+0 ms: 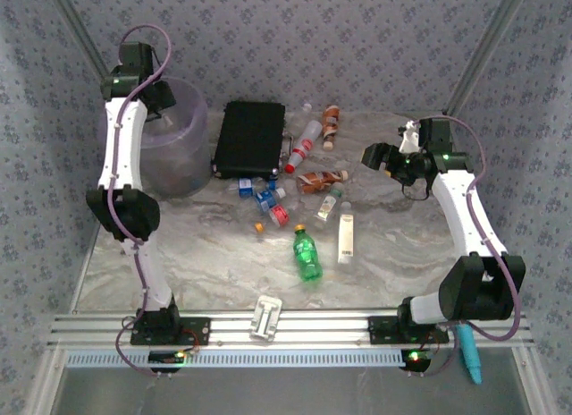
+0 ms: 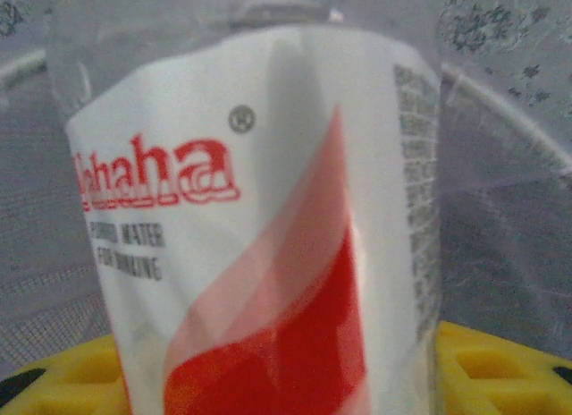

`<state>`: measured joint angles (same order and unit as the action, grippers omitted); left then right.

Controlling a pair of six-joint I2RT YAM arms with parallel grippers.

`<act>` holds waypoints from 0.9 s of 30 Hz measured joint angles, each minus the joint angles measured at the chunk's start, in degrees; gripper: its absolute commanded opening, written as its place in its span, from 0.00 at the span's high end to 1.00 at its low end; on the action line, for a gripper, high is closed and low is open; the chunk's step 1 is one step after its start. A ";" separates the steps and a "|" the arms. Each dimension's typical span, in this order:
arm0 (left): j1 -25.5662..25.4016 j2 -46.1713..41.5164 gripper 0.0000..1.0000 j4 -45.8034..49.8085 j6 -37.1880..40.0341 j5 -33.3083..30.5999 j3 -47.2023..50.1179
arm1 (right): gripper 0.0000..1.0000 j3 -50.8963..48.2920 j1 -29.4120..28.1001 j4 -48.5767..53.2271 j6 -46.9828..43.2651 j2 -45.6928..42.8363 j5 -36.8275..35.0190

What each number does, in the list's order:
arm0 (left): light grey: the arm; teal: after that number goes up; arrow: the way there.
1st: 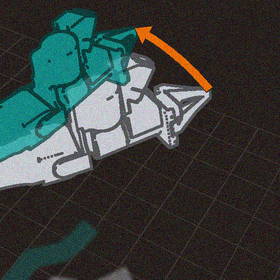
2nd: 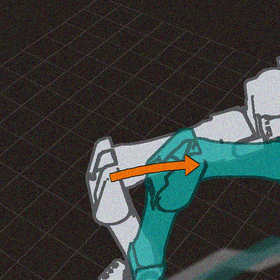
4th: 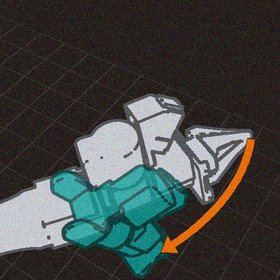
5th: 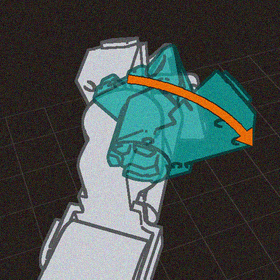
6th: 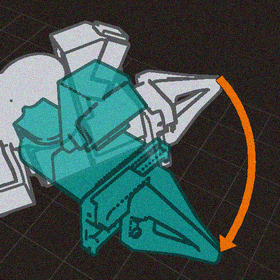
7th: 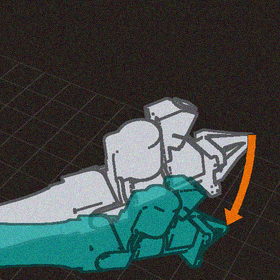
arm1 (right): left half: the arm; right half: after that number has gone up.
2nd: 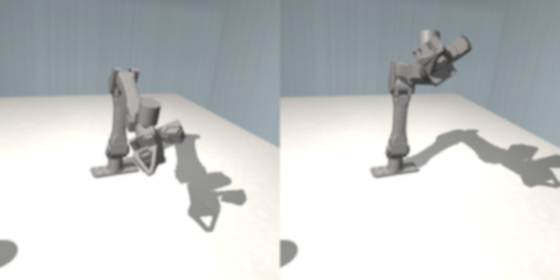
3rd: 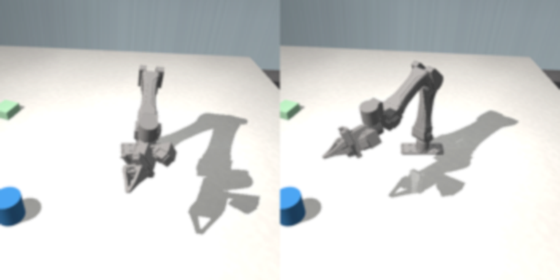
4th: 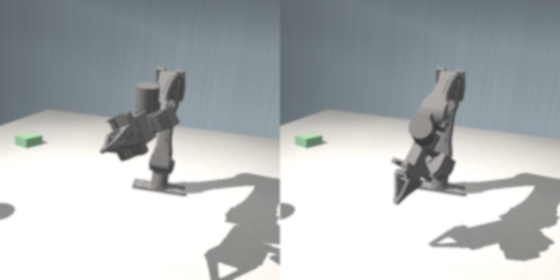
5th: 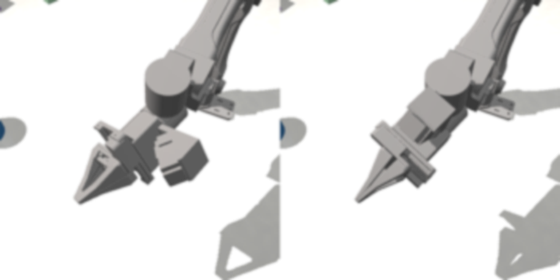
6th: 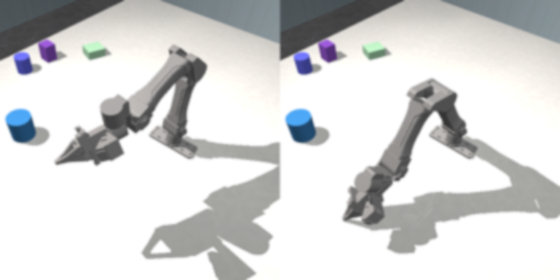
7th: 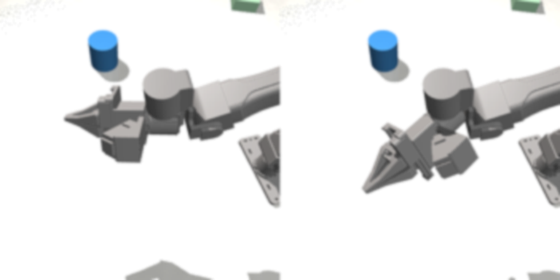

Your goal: Put the plastic bottles in the bin

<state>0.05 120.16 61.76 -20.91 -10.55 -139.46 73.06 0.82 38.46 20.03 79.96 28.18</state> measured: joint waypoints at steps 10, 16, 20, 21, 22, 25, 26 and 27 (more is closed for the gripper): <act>-1.75 0.33 0.58 -0.92 0.07 0.42 5.73 | 0.14 -0.07 0.00 0.11 -0.22 0.00 -0.46; -1.99 0.33 0.27 -1.75 0.13 0.98 6.32 | 0.14 -0.07 0.00 0.20 -0.44 0.00 -0.87; -1.97 0.33 0.18 -1.51 0.35 1.97 6.78 | 0.13 -0.07 0.00 0.20 -0.48 0.00 -1.03; -1.95 0.33 0.17 -1.51 0.42 2.16 6.78 | 0.13 -0.07 0.00 0.22 -0.57 0.00 -1.05; -1.95 0.33 0.17 -1.53 0.46 2.32 6.78 | 0.13 -0.07 0.00 0.24 -0.59 0.00 -1.05; -1.95 0.33 0.16 -1.51 0.48 2.40 6.78 | 0.13 -0.07 0.00 0.33 -0.61 0.00 -1.07; -1.95 0.33 0.16 -1.51 0.48 2.43 6.78 | 0.13 -0.07 0.00 0.35 -0.61 0.00 -1.14; -1.95 0.33 0.16 -1.51 0.46 2.43 6.78 | 0.12 -0.07 0.00 0.35 -0.59 0.00 -1.29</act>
<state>-1.89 120.49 60.25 -20.45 -8.12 -132.68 72.99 0.82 38.81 19.44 79.96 26.89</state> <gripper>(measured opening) 0.837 0.873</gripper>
